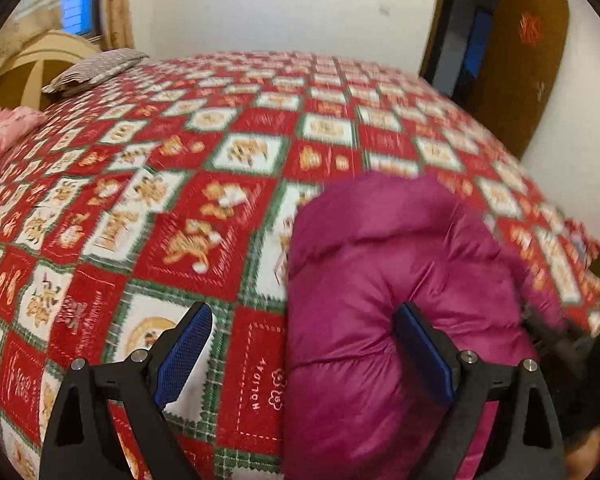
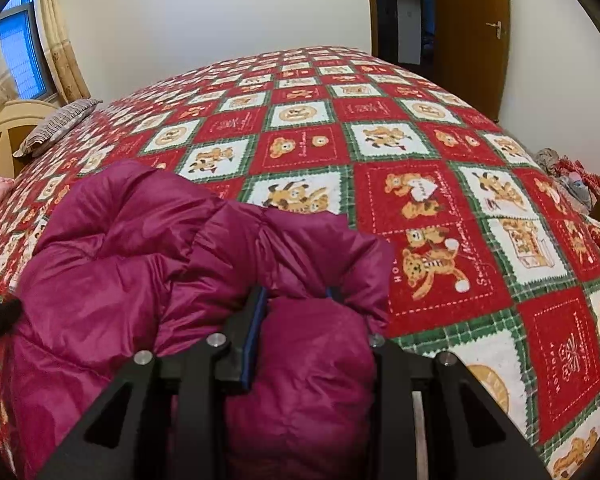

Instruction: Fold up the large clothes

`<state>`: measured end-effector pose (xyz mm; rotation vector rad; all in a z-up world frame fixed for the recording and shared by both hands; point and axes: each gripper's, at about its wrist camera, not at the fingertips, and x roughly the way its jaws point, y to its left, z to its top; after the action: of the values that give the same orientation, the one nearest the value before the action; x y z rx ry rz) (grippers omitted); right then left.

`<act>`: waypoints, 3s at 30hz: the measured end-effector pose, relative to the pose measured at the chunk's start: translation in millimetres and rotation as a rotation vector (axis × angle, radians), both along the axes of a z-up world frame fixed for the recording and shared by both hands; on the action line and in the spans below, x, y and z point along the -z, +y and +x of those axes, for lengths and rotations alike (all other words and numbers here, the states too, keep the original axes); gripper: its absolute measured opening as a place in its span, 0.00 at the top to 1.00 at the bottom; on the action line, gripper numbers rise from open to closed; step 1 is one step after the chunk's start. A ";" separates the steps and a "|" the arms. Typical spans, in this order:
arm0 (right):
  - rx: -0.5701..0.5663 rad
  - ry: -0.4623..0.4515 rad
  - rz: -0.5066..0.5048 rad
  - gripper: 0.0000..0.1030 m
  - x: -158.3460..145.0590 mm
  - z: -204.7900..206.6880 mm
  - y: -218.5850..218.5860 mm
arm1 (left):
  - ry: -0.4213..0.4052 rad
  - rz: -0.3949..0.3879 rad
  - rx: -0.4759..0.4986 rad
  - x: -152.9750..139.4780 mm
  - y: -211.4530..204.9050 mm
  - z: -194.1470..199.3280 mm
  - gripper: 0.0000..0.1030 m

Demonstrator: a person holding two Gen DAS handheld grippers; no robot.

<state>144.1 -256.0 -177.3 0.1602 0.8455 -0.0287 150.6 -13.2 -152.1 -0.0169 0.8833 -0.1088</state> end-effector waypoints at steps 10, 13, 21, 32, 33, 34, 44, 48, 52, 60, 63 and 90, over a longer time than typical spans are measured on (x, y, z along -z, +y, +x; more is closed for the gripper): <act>0.038 -0.131 0.312 0.28 -39.1 -86.7 -64.6 | -0.047 -0.186 0.091 -16.6 41.2 -15.5 0.09; 0.034 -0.129 0.417 0.27 -32.0 -87.7 -69.6 | -0.040 -0.290 0.089 -14.5 46.2 -19.2 0.09; -0.055 -0.035 0.462 0.20 3.7 -57.8 -45.5 | 0.029 -0.326 0.168 7.9 20.7 -14.9 0.09; -0.151 -0.048 0.369 0.17 10.4 -54.8 -25.8 | 0.086 -0.301 0.177 22.3 10.7 -1.6 0.08; -0.150 -0.050 0.351 0.17 11.1 -54.0 -22.5 | 0.087 -0.294 0.175 23.1 10.1 -0.9 0.08; -0.150 -0.050 0.335 0.17 12.1 -53.6 -21.0 | 0.087 -0.284 0.172 23.2 8.6 -0.7 0.08; -0.192 0.010 0.306 0.55 4.3 -58.9 -0.8 | 0.042 -0.185 0.215 15.3 -1.3 -13.2 0.34; -0.189 0.006 0.265 0.62 -1.7 -72.1 11.0 | 0.033 -0.157 0.219 9.0 -1.4 -25.2 0.40; -0.174 0.000 0.285 0.67 -5.1 -92.0 11.8 | 0.027 -0.143 0.226 2.3 1.7 -45.9 0.43; -0.135 -0.019 0.326 0.72 -15.7 -130.6 3.2 | 0.019 -0.177 0.274 -10.6 1.1 -78.6 0.50; -0.124 -0.034 0.316 0.72 -21.8 -144.1 -1.4 | 0.026 -0.209 0.295 -13.5 -0.6 -87.8 0.51; 0.122 -0.211 0.149 0.73 -65.0 -152.5 -179.5 | -0.032 -0.228 0.515 -49.0 -194.5 -60.9 0.51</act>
<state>-8.5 -435.5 -112.3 0.3486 0.6261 -0.0624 89.7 -207.8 -103.0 0.0000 0.8234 -0.6883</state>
